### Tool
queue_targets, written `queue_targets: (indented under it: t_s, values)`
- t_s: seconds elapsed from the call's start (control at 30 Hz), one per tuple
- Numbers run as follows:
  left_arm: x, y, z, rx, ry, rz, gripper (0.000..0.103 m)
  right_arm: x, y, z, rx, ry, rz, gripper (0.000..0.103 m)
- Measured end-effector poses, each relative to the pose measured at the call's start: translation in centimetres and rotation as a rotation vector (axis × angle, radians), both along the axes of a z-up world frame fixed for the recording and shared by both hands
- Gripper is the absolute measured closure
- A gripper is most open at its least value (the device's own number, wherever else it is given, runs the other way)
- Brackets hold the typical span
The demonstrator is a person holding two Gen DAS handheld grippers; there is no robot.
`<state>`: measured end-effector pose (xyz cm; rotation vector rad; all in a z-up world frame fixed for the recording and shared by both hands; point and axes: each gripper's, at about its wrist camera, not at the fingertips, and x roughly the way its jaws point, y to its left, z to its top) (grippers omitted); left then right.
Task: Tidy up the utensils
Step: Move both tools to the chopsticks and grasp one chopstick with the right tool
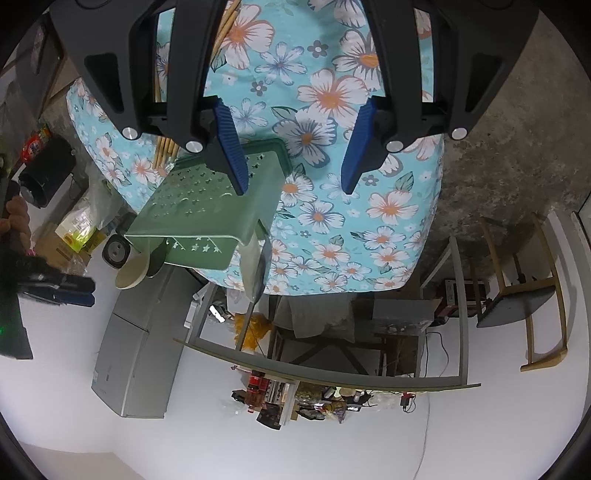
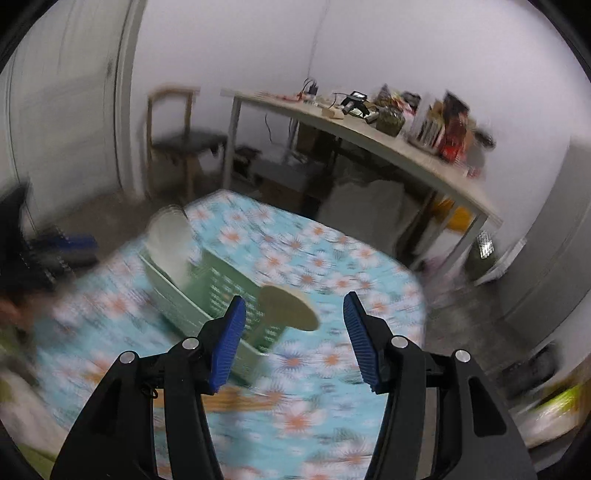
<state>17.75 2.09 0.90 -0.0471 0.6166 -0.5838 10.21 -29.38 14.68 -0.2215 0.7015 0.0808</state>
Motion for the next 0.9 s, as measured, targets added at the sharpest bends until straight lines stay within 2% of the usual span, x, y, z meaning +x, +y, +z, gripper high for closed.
queue_targets:
  t_s: [0.1,0.13,0.23,0.3,0.6,0.7,0.9]
  values:
    - [-0.2,0.0,0.0,0.0,0.0,-0.003,0.053,-1.2,-1.9,0.0,0.2,-0.032,-0.04,0.049]
    - [-0.3,0.1,0.0,-0.001,-0.001,-0.005,0.053,-1.9,-2.8,-0.4,0.302,-0.038,-0.055,0.049]
    - [-0.7,0.2,-0.2,0.004,0.005,-0.006,0.05,-3.3,-3.7,-2.6,0.455,-0.016,-0.089,0.049]
    - [-0.9,0.1,-0.4,0.011,0.011,-0.009,0.05,-4.1,-3.7,-4.6,0.508,0.015,-0.115,0.049]
    - [-2.0,-0.7,-1.9,0.036,0.051,-0.053,0.049,-8.8,-1.1,-16.9,0.775,0.272,-0.249,0.049]
    - [-2.6,-1.1,-2.5,0.057,0.061,-0.071,0.049,-9.2,-0.4,-19.5,0.846,0.324,-0.278,0.049]
    - [-3.6,-1.6,-3.9,0.076,0.09,-0.097,0.049,-8.6,1.0,-20.9,0.835,0.361,-0.311,0.06]
